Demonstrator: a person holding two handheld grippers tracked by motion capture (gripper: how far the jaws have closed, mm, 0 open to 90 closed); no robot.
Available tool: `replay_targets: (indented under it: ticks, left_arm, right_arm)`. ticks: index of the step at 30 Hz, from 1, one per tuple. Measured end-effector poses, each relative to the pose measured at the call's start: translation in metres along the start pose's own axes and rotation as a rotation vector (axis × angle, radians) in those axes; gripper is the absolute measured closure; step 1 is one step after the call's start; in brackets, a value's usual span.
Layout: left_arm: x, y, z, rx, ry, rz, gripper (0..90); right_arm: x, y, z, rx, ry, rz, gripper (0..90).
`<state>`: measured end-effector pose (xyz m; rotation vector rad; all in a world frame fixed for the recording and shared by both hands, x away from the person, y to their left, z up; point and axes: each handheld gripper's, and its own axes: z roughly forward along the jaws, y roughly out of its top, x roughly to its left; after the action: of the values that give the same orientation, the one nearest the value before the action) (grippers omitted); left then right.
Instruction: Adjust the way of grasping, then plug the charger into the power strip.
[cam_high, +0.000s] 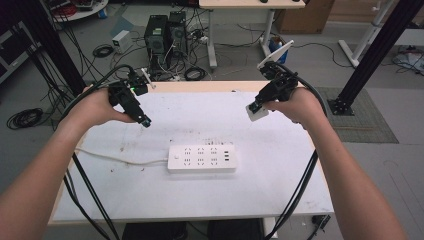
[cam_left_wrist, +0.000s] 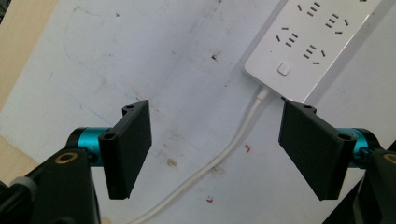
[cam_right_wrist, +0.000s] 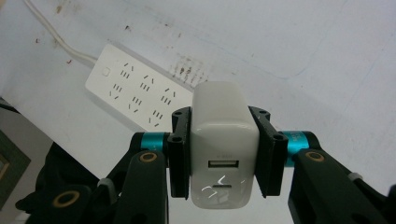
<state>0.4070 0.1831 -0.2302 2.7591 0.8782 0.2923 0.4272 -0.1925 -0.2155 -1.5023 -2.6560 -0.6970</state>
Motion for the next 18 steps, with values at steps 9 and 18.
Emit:
replay_targets:
  ticks: [9, 18]
  left_arm:
    - [-0.002, -0.001, 0.000, 0.001, -0.001, 0.002, 25.8]
    - [-0.005, -0.006, 0.008, 0.000, -0.016, 0.004, 25.8]
  right_arm:
    - [0.005, -0.001, 0.001, 0.007, 0.003, -0.031, 62.5]
    - [0.025, 0.005, 0.026, 0.072, 0.009, -0.186, 62.5]
